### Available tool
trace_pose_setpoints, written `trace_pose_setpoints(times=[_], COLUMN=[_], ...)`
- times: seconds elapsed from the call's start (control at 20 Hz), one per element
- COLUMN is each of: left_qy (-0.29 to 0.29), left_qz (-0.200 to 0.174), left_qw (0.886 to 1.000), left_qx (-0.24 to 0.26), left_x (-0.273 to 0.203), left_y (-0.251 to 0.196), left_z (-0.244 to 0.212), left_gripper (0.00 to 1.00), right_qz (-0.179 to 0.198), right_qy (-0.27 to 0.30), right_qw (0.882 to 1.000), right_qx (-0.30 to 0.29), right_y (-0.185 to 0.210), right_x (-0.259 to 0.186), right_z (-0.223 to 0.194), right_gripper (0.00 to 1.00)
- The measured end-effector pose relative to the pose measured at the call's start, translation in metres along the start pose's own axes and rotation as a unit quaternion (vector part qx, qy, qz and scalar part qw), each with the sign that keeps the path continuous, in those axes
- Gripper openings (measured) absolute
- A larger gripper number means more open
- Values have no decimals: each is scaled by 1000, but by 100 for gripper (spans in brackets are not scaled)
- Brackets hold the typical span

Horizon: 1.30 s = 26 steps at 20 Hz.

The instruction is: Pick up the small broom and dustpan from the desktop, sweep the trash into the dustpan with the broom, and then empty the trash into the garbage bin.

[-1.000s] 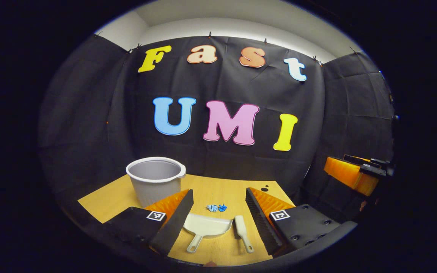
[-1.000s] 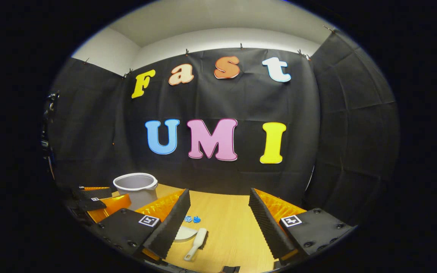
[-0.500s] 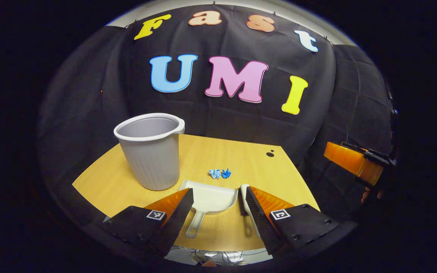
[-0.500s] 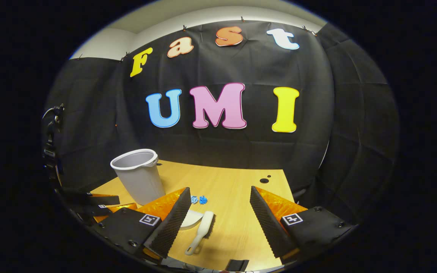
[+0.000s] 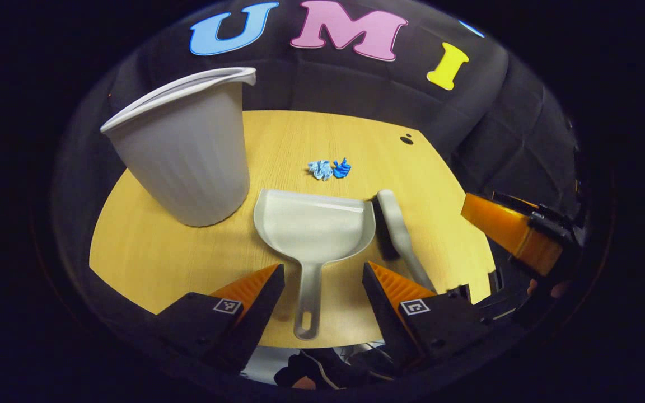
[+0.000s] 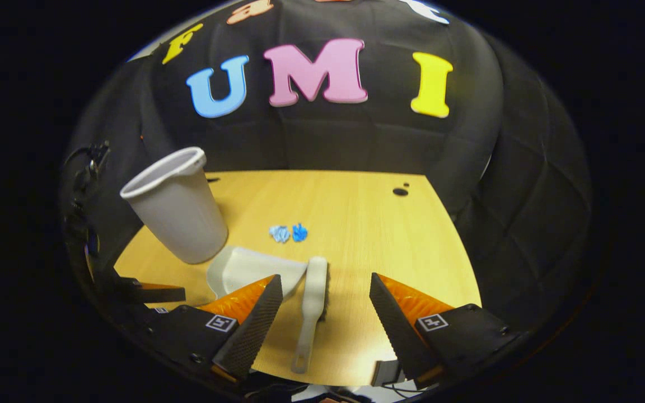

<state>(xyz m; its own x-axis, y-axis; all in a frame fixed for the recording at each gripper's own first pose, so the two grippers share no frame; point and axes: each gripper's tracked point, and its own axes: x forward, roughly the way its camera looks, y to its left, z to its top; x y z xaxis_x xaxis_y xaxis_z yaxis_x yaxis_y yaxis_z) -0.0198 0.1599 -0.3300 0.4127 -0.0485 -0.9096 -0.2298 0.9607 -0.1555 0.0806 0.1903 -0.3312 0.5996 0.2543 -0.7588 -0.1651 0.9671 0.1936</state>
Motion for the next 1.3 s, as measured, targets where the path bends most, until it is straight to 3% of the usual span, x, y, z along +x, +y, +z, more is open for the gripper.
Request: trace_pose_setpoints(times=[0.2, 0.3, 0.4, 0.7, 0.8, 0.9, 0.95, 1.0, 1.05, 1.3], left_qy=[101, 130, 148, 199, 211, 219, 228, 231, 223, 200], left_qz=[-11, -20, -5, 20, 25, 31, 40, 49, 50, 57], left_qw=[995, 991, 989, 980, 977, 975, 972, 971, 973, 978], left_qx=[15, 13, 18, 9, 13, 19, 27, 37, 37, 7], left_x=[37, 46, 55, 82, 89, 97, 98, 102, 104, 103], left_y=[18, 18, 21, 19, 16, 11, 11, 14, 14, 13], left_z=[-22, -25, -25, -6, -1, 0, 1, 0, 6, 11], left_gripper=[85, 86, 85, 85, 85, 83, 85, 86, 86, 85], right_qz=[-1, 0, 3, -4, 0, -4, -9, -16, -21, -19], right_qy=[165, 217, 252, 325, 312, 332, 340, 342, 346, 358], right_qw=[986, 976, 968, 946, 950, 943, 940, 939, 938, 934], right_qx=[-5, -3, -14, 13, 11, 4, -2, -3, 7, 2], right_y=[8, 7, 5, 6, 7, 7, 5, 2, 2, 3], right_x=[35, 39, 47, 71, 80, 78, 78, 78, 81, 80], right_z=[-76, -79, -74, -87, -76, -78, -79, -74, -78, -78], right_gripper=[100, 100, 100, 100, 100, 90, 96, 89, 95, 97])
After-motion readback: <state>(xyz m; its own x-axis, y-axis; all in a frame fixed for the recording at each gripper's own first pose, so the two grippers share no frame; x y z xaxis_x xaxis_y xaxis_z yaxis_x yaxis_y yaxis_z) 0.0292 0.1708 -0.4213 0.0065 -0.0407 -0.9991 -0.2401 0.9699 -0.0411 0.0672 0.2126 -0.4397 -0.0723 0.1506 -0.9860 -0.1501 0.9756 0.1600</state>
